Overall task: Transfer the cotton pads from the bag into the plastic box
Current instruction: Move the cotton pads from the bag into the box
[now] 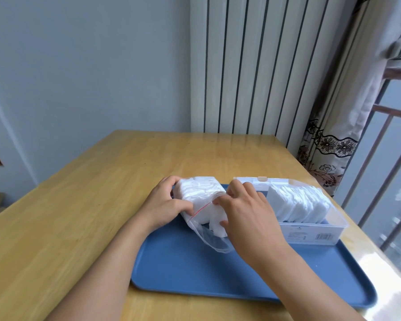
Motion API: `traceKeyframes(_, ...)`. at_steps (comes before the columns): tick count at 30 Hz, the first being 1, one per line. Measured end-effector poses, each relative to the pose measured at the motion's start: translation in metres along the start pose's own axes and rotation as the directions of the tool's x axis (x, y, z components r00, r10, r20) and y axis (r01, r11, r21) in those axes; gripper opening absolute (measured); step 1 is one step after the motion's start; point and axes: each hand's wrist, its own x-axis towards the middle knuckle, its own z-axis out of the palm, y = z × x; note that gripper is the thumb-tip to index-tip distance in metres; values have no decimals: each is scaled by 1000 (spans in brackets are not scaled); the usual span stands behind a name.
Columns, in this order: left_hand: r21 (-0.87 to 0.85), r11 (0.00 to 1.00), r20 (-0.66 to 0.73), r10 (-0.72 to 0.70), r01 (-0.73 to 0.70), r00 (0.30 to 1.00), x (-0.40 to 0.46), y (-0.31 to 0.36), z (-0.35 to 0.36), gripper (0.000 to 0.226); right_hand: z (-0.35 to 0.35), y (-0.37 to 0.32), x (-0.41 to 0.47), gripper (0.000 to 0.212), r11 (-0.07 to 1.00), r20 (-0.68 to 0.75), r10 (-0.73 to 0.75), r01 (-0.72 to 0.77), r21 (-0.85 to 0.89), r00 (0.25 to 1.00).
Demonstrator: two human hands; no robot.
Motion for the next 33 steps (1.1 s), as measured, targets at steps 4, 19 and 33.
traceKeyframes(4,-9,1000,4,22,-22,1000,-1,3,0,57,-1,0,0,54,1000,-3,17,-17,-23,1000)
traceKeyframes(19,-136,988,-29,69,-72,997,-6,5,0,103,-49,22,2,29,136,59,-22,-55,989,998)
traceKeyframes(33,-188,960,191,244,-209,951,-28,117,57,29,-55,52,10,56,-27,138,379,-138,990,915)
